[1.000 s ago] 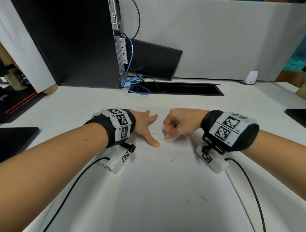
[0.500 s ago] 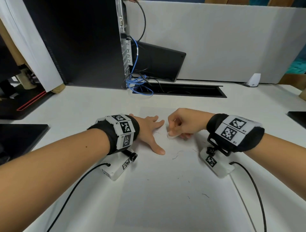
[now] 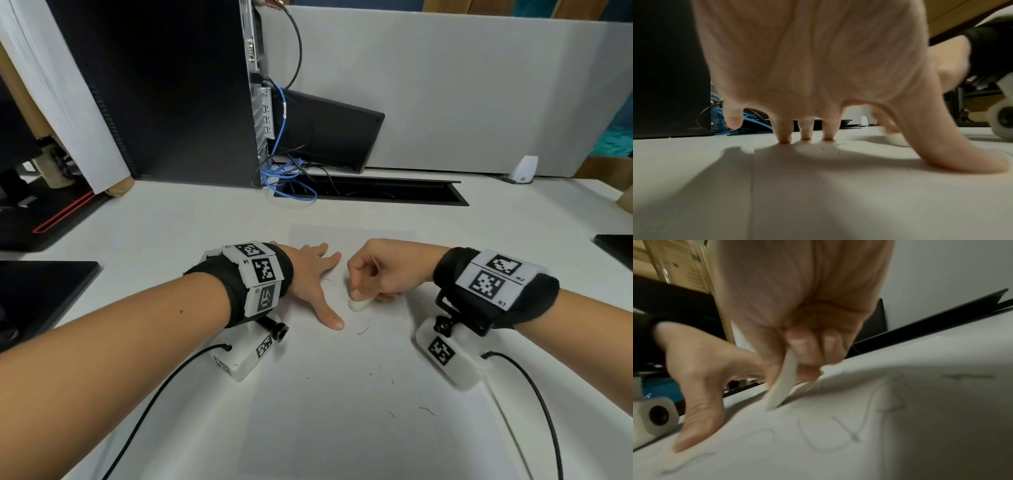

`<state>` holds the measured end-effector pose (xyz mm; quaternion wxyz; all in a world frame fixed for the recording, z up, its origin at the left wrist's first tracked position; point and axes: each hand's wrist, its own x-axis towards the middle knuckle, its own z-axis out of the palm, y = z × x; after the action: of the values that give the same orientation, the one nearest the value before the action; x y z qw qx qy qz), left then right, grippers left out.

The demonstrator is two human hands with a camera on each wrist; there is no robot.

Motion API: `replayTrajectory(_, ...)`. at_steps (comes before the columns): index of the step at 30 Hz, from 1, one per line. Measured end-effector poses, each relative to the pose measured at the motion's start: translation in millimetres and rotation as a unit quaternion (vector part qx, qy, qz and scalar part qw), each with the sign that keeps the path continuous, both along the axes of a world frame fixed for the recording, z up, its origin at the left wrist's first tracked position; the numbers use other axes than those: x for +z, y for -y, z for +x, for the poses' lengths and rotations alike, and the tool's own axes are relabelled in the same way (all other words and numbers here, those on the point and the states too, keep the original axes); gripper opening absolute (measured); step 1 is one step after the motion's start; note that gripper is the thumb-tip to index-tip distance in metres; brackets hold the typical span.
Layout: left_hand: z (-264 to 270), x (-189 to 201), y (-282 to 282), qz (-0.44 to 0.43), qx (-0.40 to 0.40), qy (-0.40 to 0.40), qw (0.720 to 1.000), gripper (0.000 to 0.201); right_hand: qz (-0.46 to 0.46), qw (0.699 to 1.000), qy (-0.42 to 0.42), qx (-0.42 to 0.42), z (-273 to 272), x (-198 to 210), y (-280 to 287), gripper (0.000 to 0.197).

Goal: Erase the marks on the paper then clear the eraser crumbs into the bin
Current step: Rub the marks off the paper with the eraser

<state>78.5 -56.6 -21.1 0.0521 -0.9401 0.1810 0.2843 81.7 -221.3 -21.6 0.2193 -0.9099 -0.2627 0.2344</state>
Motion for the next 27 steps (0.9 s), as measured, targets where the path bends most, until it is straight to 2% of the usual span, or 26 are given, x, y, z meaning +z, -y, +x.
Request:
replayTrajectory(2, 0.4, 0.6, -0.5, -0.002, 0.001, -0.002, 1.000, 0.119, -0.013, 0.996, 0.083, -0.021, 7.5, 4.0, -2.3, 0.026)
replayTrajectory(3, 0.0, 0.8, -0.1, -0.002, 0.001, -0.003, 1.000, 0.119, -0.011, 0.997, 0.078, -0.027, 7.1, 4.8, -2.4, 0.026)
replayTrajectory(7, -0.2, 1.0, 0.7, 0.001, 0.001, 0.001, 1.000, 0.118, 0.006, 0.996, -0.078, 0.032, -14.5, 1.2, 1.4, 0.022)
replayTrajectory(8, -1.3, 1.5, 0.9, 0.001, 0.001, 0.001, 1.000, 0.118, 0.020, 0.995, -0.090, 0.029, -17.4, 2.0, 5.6, 0.019)
replayTrajectory(11, -2.7, 2.7, 1.3, -0.004, -0.003, 0.007, 1.000, 0.116, 0.055, 0.997, -0.010, -0.056, -9.3, 9.7, 22.0, 0.018)
replayTrajectory(13, -3.4, 2.9, 2.3, -0.012, -0.017, 0.004, 1.000, 0.112, 0.051, 0.995, 0.008, -0.090, -3.5, 10.0, 31.2, 0.015)
replayTrajectory(18, -0.3, 3.9, 17.3, -0.020, -0.039, -0.012, 0.999, 0.104, 0.022, 0.997, -0.002, -0.080, -3.9, 3.9, 29.9, 0.015)
replayTrajectory(22, -2.4, 1.4, 30.0, -0.008, -0.037, 0.001, 0.999, 0.112, 0.022, 0.996, -0.082, -0.025, -15.1, 3.8, 25.7, 0.019)
replayTrajectory(23, -2.9, 0.5, 31.2, -0.006, -0.036, 0.003, 0.999, 0.113, 0.016, 0.997, -0.069, -0.030, -15.0, 3.1, 26.6, 0.019)
replayTrajectory(26, -3.0, 0.1, 31.6, 0.007, -0.038, 0.006, 0.999, 0.116, -0.030, 0.992, 0.085, -0.084, -6.1, 5.6, 29.7, 0.023)
replayTrajectory(27, -3.0, 0.5, 31.7, 0.014, -0.039, 0.004, 0.999, 0.117, -0.033, 0.990, 0.100, -0.093, -6.3, 6.9, 29.4, 0.024)
